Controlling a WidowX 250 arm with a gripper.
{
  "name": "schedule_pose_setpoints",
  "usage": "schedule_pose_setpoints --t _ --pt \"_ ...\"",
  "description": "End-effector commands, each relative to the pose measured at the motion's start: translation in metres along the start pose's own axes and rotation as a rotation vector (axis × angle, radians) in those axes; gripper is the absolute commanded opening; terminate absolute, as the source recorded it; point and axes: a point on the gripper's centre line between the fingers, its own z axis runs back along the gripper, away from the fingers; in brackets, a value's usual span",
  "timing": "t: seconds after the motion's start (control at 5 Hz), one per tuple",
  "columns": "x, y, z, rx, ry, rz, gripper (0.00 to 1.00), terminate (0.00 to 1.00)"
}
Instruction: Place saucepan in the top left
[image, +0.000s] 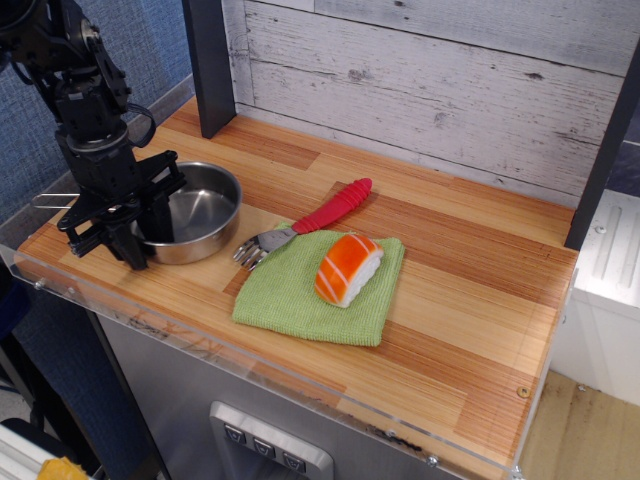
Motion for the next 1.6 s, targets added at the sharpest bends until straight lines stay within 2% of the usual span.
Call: schedule_pose_setpoints --t 0.0,0.2,0.4,0.8,1.2,1.4 --pt "0.001 0.005 0.016 -0.034 -0.028 -0.015 0.0 0.0" --pt "0.002 0.006 0.026 -0.045 -0.028 -0.019 0.0 0.0" --pt "0.003 0.005 0.046 -0.075 -0.029 -0.018 0.0 0.0" --pt "-0.008 -0.001 0.106 -0.154 -0.03 -0.036 0.0 0.0" --pt "-0.064 -0.038 0.098 -0.156 -0.011 -0.215 0.0 0.0" --pt "-0.091 -0.062 0.092 -0.157 0.024 -0.297 0.0 0.0"
